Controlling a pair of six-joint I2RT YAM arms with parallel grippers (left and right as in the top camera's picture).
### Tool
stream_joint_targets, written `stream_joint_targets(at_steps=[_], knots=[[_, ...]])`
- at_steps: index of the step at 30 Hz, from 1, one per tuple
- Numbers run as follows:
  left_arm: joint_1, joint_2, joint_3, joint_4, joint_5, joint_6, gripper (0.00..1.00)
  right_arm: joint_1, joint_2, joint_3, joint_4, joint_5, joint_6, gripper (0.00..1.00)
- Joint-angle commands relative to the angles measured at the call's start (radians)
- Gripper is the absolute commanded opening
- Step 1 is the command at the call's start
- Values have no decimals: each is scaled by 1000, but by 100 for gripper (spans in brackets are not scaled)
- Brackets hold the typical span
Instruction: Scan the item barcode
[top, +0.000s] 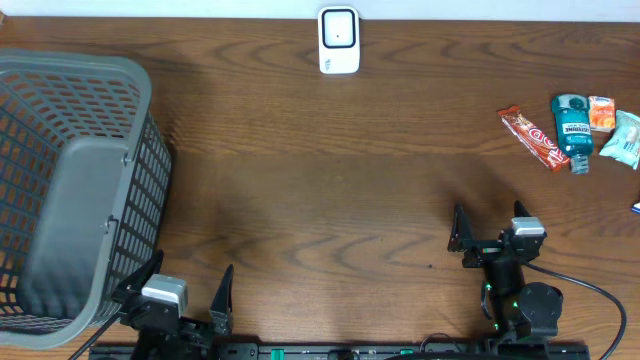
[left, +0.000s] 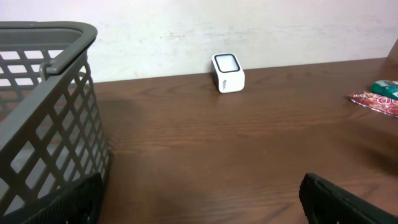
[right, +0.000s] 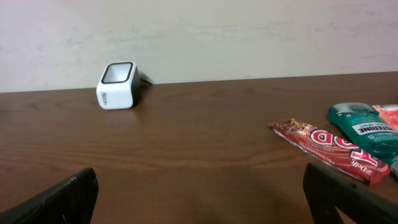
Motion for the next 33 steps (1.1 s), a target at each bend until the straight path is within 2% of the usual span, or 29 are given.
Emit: stream_joint_targets(at_steps=[1,10,15,19,21,25,33], knots=[[4,-2,0,0,6,-2,100,1,-2,-1,-5,13,12,99],[-21,-1,-18,26,-40,22,100,1,-2,-1,-5,13,11,99],[-115,-2,-142,250,-40,179,100,1,-2,-1,-5,13,11,99],[-192,-2,-299,454,-108,190,100,1,-2,-1,-5,12,11,99],[-208,-2,-381,557,-191,131,100,1,-2,-1,-5,13,12,99],[-216,-2,-529,724,-412,-109,100,1,-2,-1,-5,13,11,99],[-216,-2,-690,835,-504,-114,100,1,-2,-1,-5,13,12,99]])
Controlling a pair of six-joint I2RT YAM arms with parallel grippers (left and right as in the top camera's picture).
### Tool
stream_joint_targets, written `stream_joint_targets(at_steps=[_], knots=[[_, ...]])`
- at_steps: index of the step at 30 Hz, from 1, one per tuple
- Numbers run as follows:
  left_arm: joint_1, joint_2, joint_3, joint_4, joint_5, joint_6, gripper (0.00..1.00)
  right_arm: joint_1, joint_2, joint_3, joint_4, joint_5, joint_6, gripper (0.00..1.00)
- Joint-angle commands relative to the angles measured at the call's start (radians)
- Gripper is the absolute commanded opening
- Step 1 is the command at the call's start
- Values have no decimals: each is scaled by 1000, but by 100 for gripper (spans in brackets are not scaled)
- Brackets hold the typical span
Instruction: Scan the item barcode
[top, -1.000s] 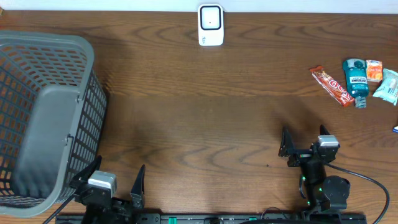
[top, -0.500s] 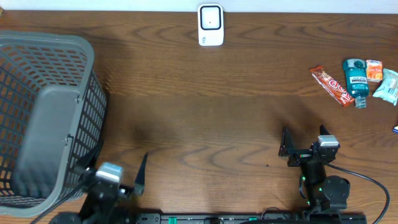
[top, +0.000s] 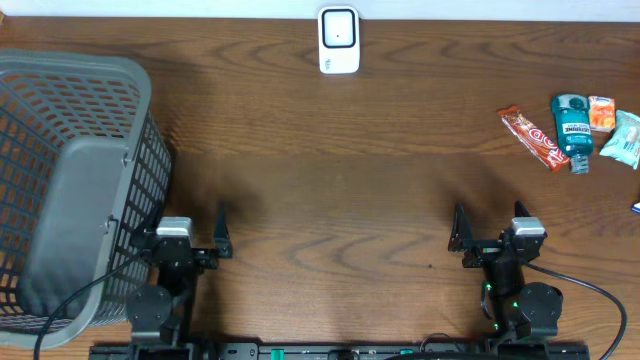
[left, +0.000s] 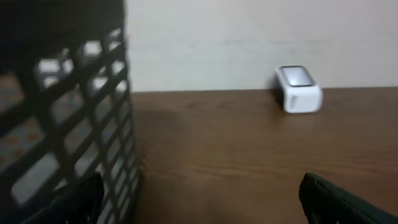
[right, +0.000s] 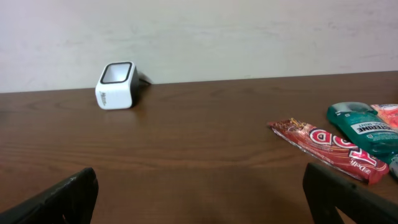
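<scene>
The white barcode scanner (top: 339, 40) stands at the far edge of the table, its window facing forward; it also shows as the scanner (left: 298, 98) and the scanner (right: 116, 84). The items lie at the far right: a red candy bar (top: 534, 138), a teal bottle (top: 573, 124), an orange packet (top: 601, 113) and a pale green packet (top: 624, 138). My left gripper (top: 182, 238) is open beside the basket, holding nothing. My right gripper (top: 488, 232) is open near the front edge, well short of the candy bar (right: 329, 149) and the bottle (right: 364, 127).
A large grey mesh basket (top: 70, 190) fills the left side of the table. Its wall (left: 68, 124) is close on the left of my left gripper. A blue thing (top: 636, 207) peeks in at the right edge.
My left gripper has moved away from the table's front edge and now sits close beside the basket, turned a little to the left. The right arm and all items are unchanged.
</scene>
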Motion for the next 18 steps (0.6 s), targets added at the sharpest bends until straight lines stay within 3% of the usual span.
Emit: stream_joint_targets(at_steps=[1,18], knots=[[-4,-3,-53,19,-81,-38,100,1,-2,-1,-5,11,11,99],[-31,-4,-87,5,-81,-19,100,1,-2,-1,-5,12,11,99]])
